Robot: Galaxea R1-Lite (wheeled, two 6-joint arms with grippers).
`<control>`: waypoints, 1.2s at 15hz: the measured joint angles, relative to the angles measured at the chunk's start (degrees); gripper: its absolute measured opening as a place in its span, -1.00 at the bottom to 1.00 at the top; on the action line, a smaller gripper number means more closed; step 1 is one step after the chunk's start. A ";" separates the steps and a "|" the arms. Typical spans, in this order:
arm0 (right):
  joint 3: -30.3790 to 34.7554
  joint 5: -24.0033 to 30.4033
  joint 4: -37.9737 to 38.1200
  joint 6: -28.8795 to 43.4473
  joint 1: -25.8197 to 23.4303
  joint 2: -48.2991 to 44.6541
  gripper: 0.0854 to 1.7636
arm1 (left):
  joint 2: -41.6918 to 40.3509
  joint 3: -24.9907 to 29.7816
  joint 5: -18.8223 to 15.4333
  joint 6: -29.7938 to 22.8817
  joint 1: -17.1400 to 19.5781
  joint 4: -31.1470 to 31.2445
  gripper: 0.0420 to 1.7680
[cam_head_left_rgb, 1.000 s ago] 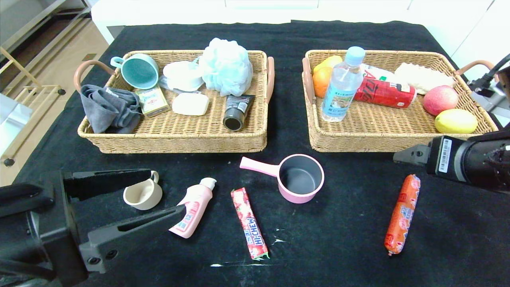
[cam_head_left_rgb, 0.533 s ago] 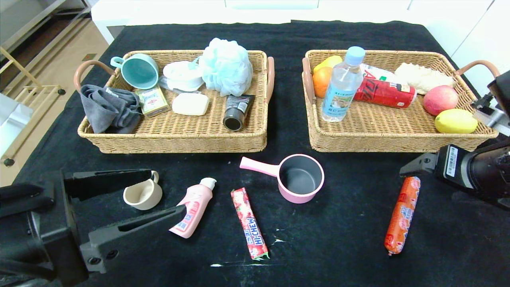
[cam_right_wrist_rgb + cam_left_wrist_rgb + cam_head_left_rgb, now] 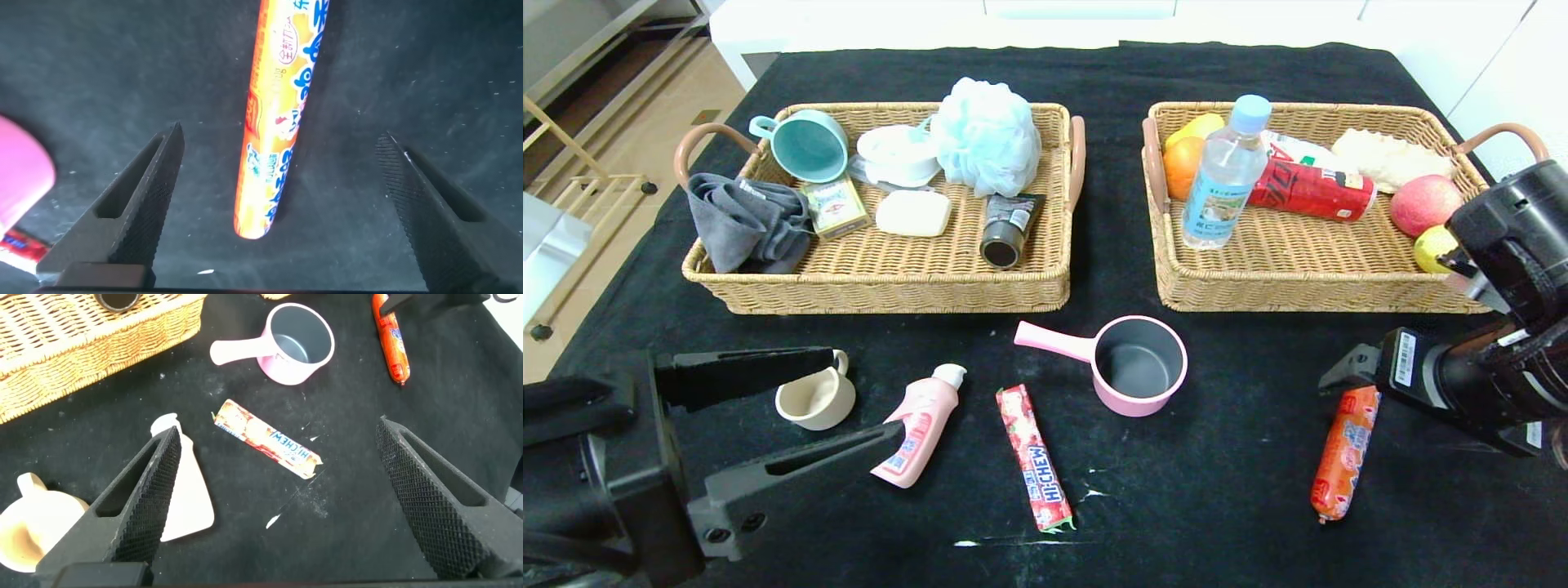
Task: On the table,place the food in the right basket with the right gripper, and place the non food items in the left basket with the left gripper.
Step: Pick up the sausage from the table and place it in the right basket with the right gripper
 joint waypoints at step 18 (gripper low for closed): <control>-0.13 1.00 -0.44 1.60 0.09 4.74 0.07 | -0.13 0.00 -0.04 0.09 -0.02 0.02 0.94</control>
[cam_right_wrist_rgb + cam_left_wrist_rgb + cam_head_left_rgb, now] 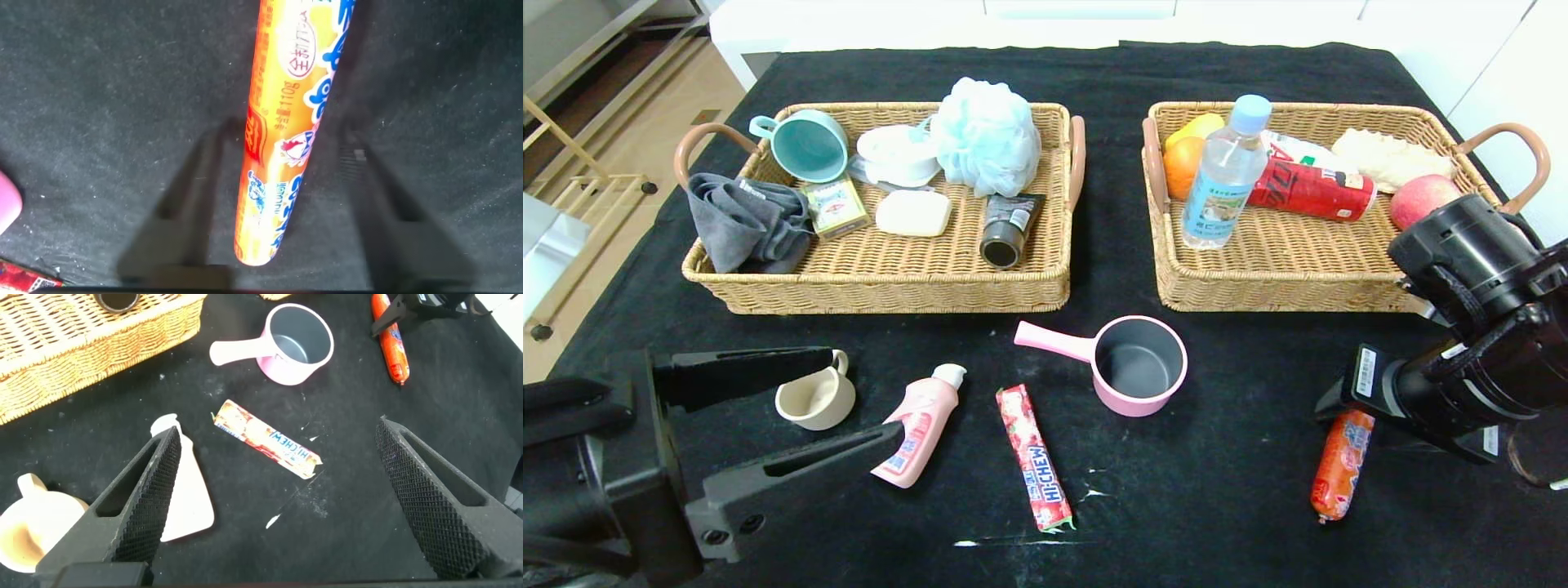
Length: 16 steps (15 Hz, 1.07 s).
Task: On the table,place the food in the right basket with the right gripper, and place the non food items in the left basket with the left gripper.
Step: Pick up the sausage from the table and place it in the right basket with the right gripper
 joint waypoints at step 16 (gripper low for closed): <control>0.16 -0.06 0.00 0.01 -0.34 0.96 -0.59 | -0.11 0.00 -0.02 0.10 0.00 -0.02 0.94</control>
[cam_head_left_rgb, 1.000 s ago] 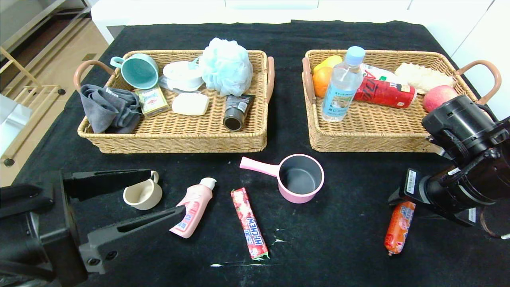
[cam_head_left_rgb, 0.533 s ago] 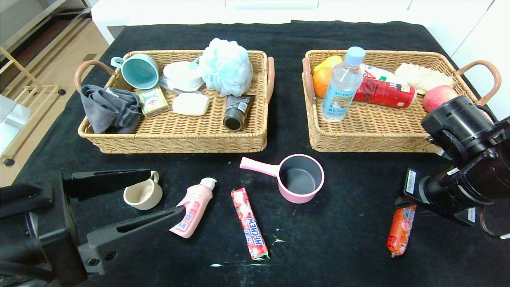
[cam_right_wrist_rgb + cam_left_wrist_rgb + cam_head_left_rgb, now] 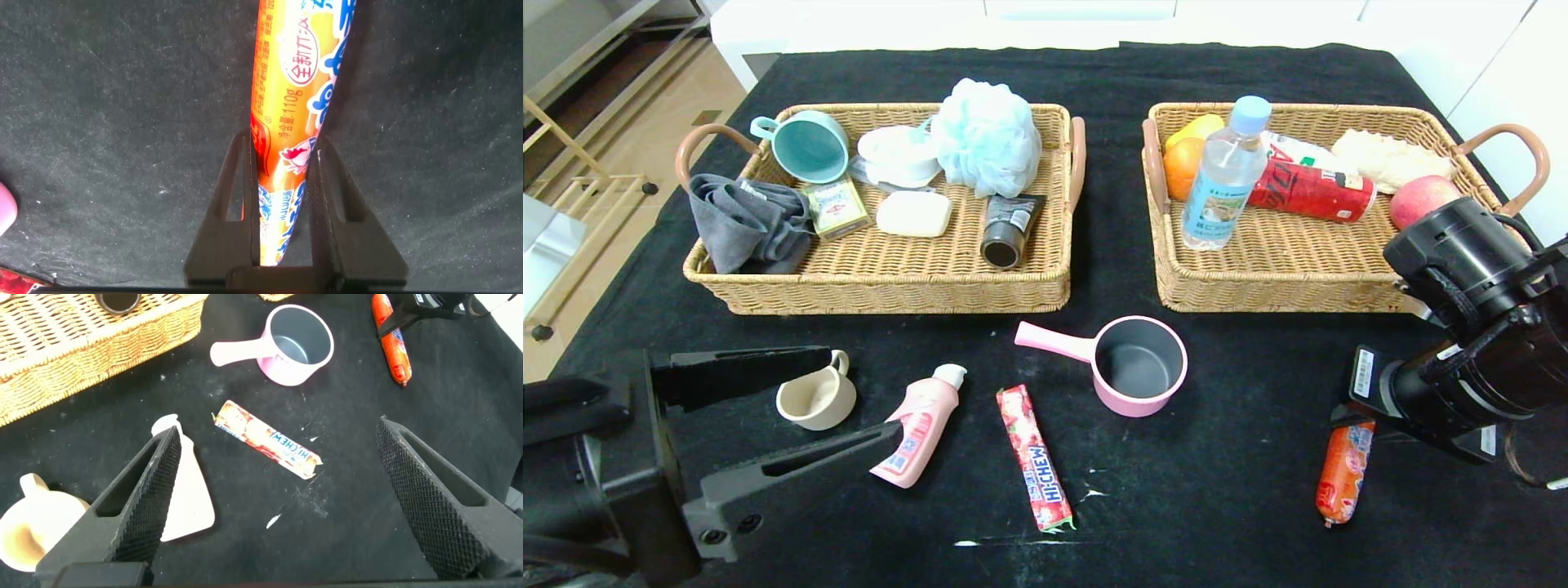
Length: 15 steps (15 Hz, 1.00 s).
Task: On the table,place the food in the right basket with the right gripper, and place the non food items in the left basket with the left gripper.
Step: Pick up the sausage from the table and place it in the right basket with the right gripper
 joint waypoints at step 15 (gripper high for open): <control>-13.49 -1.68 9.81 -0.72 1.39 -4.27 -0.59 | 0.00 0.11 0.06 0.17 0.02 0.00 0.94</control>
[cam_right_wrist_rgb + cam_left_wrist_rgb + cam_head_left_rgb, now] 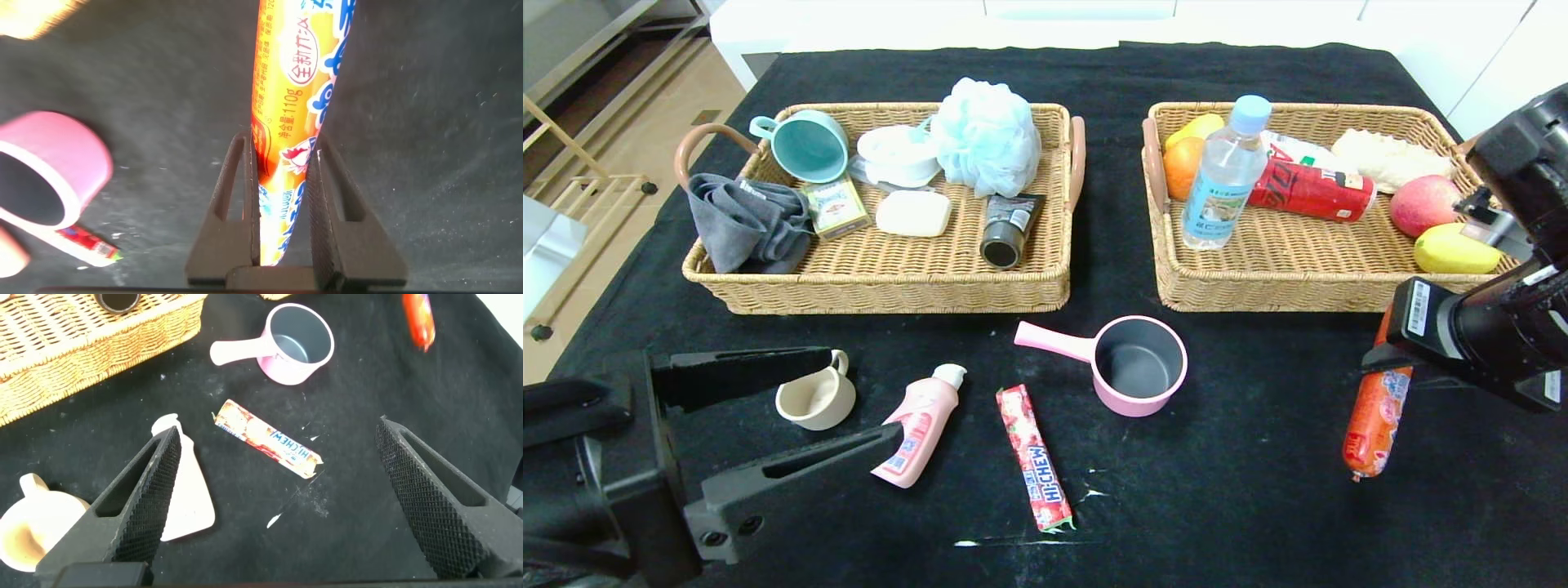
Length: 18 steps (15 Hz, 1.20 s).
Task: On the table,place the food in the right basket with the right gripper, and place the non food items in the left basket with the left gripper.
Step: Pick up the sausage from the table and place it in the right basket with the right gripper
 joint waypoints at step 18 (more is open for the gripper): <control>-25.04 -6.97 -7.83 -11.22 -2.73 10.20 -0.59 | 0.55 0.35 0.00 0.09 -0.02 0.00 0.94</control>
